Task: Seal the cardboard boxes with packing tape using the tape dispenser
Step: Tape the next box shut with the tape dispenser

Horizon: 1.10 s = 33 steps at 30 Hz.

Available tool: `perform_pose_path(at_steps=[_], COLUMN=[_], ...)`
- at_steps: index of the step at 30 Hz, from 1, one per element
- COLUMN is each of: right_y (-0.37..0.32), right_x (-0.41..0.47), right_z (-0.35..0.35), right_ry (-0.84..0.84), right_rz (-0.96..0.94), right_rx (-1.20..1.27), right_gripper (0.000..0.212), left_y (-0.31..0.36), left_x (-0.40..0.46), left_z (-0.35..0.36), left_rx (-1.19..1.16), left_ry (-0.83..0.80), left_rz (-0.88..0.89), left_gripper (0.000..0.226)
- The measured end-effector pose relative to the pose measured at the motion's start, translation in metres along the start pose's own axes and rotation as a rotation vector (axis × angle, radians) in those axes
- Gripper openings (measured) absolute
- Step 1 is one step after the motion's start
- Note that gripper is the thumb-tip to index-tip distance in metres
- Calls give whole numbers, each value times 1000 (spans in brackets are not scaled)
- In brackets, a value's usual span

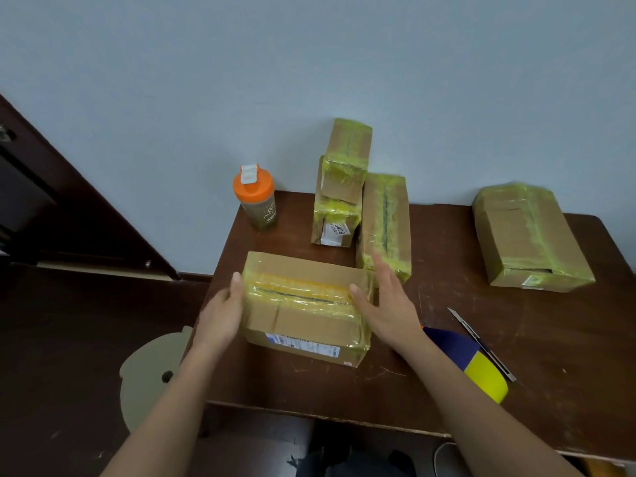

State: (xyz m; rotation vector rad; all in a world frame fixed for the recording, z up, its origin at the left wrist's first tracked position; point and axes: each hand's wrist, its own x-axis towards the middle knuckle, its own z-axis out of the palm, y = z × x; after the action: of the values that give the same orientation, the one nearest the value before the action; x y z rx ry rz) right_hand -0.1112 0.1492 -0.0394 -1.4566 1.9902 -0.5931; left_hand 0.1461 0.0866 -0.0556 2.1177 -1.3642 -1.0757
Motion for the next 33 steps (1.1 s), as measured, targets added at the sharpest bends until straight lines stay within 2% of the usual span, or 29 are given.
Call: perform_pose_path(at_steps=[2,4,7,8,10,12,16,18,20,22,24,26,27,29,31,33], right_y=[3,4,3,3,2,0,11,24,38,54,71,86,91,97,93,85], right_x=[-1,-3,-10,-12,-17,-18,-10,-6,-6,-9,-12,-16,-18,-20,-20,-23], right_z=[-4,-9,-12,-11,-11,-13,-24,-37,-54,-69,-76,-74,-71,-68,-63,-57], right_ry=[-64,-103,-190,-202,-210,-215,-291,-258,-173,-168,-276,-423,-482,-531,-485,-432], right_rz=[-2,56,119,131,127,88,105,127,115,146,210,268,291,305,299,287], right_rx=[4,-9,-93,-66,-3,-10,54,-53,-302,-520,-621,-641,-623,-575,-586,-651], right_gripper=[65,55,45,43,40,36,18,20,18,35,58,73,73,59,42,47], left_y=[-4,0,18,22,31,32,35,35,36,39,46,54,60,73,87,97], left_x=[-4,-5,-10,-13,-25,-36,-41,-40,-42,-50,-62,-74,-80,-91,-102,-116], left_z=[6,11,15,18,27,40,45,45,49,53,57,60,62,67,75,85], left_rx=[89,-66,-167,-207,-265,-258,-270,-230,-198,-142,-98,-75,-49,6,30,44], left_ry=[-35,15,155,144,12,-126,-138,-127,-90,9,122,201,233,269,265,251], left_rz=[-93,-142,-35,9,80,128,145,156,168,149,113,171,235,354,440,500], left_gripper=[103,109,89,87,78,56,42,40,44,58,67,65,62,53,50,49])
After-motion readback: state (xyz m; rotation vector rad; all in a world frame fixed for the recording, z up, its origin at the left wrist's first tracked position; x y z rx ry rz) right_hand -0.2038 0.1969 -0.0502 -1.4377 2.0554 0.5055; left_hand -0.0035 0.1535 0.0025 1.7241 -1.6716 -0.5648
